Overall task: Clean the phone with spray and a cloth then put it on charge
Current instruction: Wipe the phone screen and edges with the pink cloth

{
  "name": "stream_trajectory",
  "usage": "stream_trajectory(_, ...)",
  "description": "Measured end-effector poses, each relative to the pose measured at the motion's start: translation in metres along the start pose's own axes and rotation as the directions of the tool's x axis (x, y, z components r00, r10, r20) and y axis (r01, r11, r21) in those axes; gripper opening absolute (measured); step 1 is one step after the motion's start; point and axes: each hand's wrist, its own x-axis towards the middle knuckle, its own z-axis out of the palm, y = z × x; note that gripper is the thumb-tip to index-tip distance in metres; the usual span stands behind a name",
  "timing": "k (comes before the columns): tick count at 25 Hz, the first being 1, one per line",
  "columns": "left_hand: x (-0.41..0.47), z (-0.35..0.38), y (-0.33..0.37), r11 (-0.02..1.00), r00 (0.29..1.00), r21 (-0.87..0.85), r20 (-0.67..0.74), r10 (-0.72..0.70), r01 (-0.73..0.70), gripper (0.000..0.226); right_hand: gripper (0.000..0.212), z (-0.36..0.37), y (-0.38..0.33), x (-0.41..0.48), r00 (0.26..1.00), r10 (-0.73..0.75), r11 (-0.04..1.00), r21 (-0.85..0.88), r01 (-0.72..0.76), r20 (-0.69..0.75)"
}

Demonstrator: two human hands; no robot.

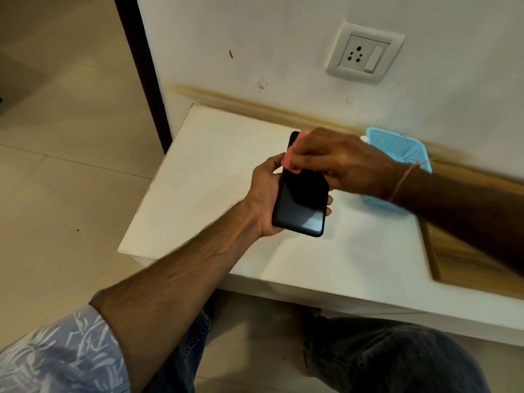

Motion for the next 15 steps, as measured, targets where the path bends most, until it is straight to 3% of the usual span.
stream_trajectory(3,0.0,0.0,0.001,1.0,1.0,-0.025,0.011,0.002,-0.002,0.055,0.034,-0.002,-0.004,0.007,0.998,0.055,0.998,0.032,-0.054,-0.025)
stream_trajectory(7,0.002,-0.002,-0.004,0.998,1.0,-0.05,-0.016,-0.027,0.026,0.053,0.035,-0.002,-0.016,0.004,0.975,-0.172,0.985,0.037,0.168,0.14)
stream_trajectory(11,0.002,-0.002,-0.001,0.996,0.998,-0.087,0.057,-0.007,0.012,0.053,0.035,-0.008,-0.01,0.012,0.998,-0.036,0.999,0.032,0.034,0.043)
stream_trajectory(15,0.0,-0.001,-0.003,0.986,0.997,-0.155,0.062,-0.055,0.064,0.048,0.036,-0.002,-0.03,0.006,0.977,-0.183,0.983,0.047,0.179,0.109)
